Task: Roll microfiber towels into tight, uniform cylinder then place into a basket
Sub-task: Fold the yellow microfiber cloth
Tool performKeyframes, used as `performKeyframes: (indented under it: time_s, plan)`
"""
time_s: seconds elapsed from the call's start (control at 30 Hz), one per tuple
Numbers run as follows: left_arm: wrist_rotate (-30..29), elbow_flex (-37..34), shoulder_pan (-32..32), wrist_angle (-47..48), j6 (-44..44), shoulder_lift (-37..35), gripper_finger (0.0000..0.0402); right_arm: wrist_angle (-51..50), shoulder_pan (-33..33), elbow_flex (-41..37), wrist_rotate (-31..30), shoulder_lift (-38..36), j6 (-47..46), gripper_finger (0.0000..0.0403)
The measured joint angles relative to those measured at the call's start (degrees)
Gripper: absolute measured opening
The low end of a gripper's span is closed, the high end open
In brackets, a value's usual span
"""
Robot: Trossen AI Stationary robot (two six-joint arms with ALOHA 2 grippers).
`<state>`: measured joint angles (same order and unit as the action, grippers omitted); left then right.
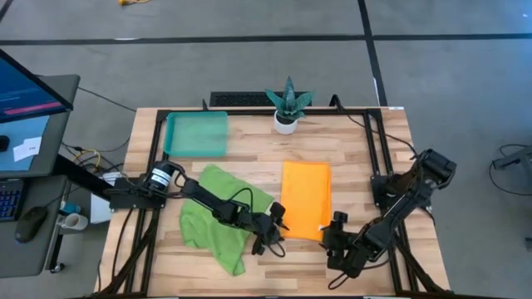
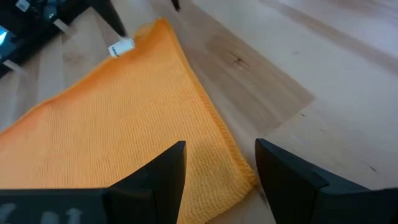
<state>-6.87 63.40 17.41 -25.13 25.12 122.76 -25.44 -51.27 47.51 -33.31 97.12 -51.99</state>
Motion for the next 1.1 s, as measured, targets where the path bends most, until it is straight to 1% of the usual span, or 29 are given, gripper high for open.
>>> performKeyframes:
  time_s: [0.17,0.3,0.37,0.47,0.7,0.77,0.87,1.0,1.1]
  plan:
    - [-1.0,0.1,-0.5,2.4,-0.4,-0.1,0.0184,0.5,0.0,0.0,2.7,3.1,-0.1,0.0255]
    - [-1.1,0.1,-0.7,3.0,-2.0,-0.1,0.0183,0.5,0.2,0.2,2.1,4.4,-0.1,0.0255]
    - [-1.3,0.0,-0.7,3.0,-2.9,-0.1,0.0175,0.4,0.6,0.3,2.2,4.9,-0.1,0.0255]
    - [-1.4,0.0,-0.7,3.0,-3.4,-0.1,0.0146,-0.4,1.3,0.3,2.7,5.0,-1.0,0.0255]
    - [-0.9,-0.1,-0.7,3.2,-3.2,0.1,0.005,-1.6,2.7,0.4,3.7,5.0,-2.4,0.0251]
    - [-0.4,-0.1,-0.7,3.3,-3.1,0.1,0.0029,-1.6,2.8,0.4,3.9,5.0,-2.2,0.0239]
    - [0.3,-0.2,-0.7,3.0,-3.0,0.1,0.0007,-2.3,2.9,0.4,3.4,5.1,-2.2,0.0204]
    - [0.7,-0.2,-0.7,2.1,-3.0,0.2,0.0008,-3.8,3.0,0.3,2.6,5.2,-2.0,0.0145]
    - [1.9,-0.3,-0.7,1.6,-3.2,0.2,0.001,-4.3,3.0,0.2,2.6,5.2,-2.0,0.0109]
